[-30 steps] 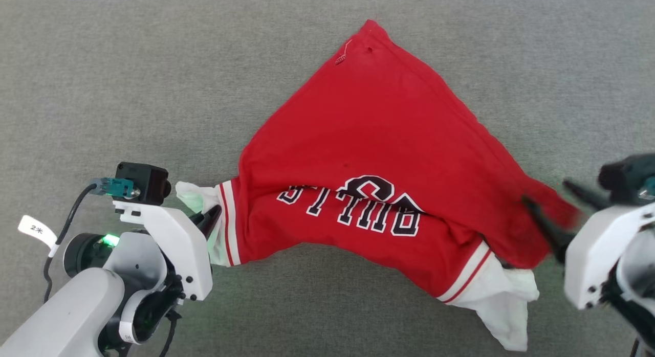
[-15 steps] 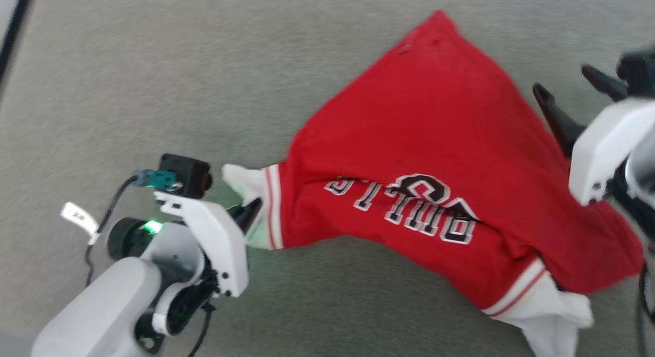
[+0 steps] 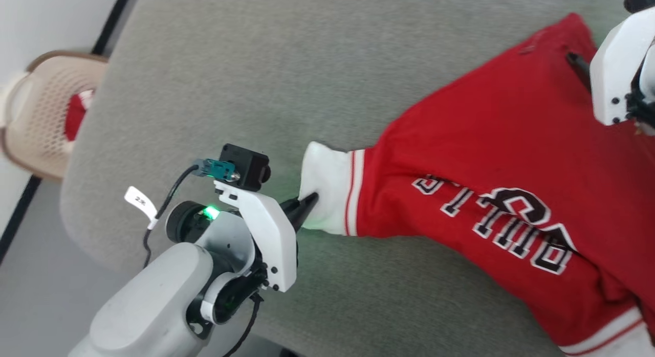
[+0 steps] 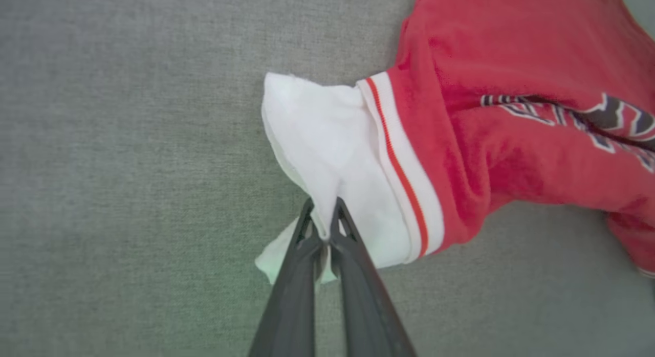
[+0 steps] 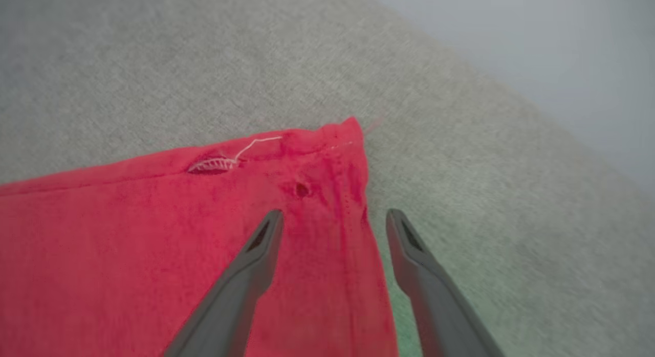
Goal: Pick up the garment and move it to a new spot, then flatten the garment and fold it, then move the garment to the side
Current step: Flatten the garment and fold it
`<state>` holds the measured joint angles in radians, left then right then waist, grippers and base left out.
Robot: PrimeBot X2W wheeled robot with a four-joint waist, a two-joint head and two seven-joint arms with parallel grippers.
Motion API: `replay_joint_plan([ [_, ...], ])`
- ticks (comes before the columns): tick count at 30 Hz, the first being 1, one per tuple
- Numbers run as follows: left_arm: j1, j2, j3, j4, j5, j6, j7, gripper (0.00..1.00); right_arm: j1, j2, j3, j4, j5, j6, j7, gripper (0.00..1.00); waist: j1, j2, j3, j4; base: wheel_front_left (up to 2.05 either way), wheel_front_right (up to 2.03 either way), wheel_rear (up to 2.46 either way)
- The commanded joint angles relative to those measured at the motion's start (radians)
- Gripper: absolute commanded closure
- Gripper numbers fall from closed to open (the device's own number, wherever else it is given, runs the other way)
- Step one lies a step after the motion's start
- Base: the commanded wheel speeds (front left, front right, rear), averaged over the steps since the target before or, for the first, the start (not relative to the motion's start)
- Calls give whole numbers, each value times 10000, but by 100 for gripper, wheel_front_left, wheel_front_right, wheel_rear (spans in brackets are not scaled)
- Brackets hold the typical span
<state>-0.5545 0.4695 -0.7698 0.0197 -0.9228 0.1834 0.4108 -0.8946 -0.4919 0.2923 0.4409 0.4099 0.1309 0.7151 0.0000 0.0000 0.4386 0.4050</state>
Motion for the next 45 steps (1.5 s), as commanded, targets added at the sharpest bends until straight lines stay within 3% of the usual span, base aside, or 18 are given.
replay_joint_plan([
  [1,-157,-118,-46,109,-4,-102,-55,100,-367,-127,271,546,200,-3,160,0,0,0,195,433,0,0,0],
  [4,-222,-297,-109,307,-41,-216,-155,100,-909,-260,825,1622,594,-3,665,0,0,0,299,684,0,0,0],
  [10,-298,-497,-150,669,-105,-373,-254,100,-706,-325,2337,3303,1536,4,2697,0,0,0,421,891,0,0,0],
  [11,-316,-496,-136,731,-107,-397,-285,100,-674,-396,2600,3405,1633,27,3013,44,0,0,431,879,0,0,0],
  [12,-339,-502,-108,798,-135,-413,-310,100,-669,-490,2843,3341,1724,31,3133,100,0,0,431,849,0,0,0],
  [16,-576,-332,113,1055,-203,-489,-278,100,-1336,-853,2992,3163,2021,-9,2475,100,0,0,271,373,0,0,0],
  [26,-2068,1072,835,1141,37,-209,715,100,-1865,-1045,2893,1870,2481,-9,624,100,0,0,-573,-1199,0,0,0],
  [34,-3672,1895,1165,1601,295,-395,1635,100,-1640,-1260,2398,956,2584,-12,50,100,0,0,-1219,-2195,0,0,0],
  [45,-5738,1893,1203,3105,574,-940,2219,100,-1576,-1000,1415,-281,2252,-15,538,100,0,0,-2007,-3312,0,0,0],
])
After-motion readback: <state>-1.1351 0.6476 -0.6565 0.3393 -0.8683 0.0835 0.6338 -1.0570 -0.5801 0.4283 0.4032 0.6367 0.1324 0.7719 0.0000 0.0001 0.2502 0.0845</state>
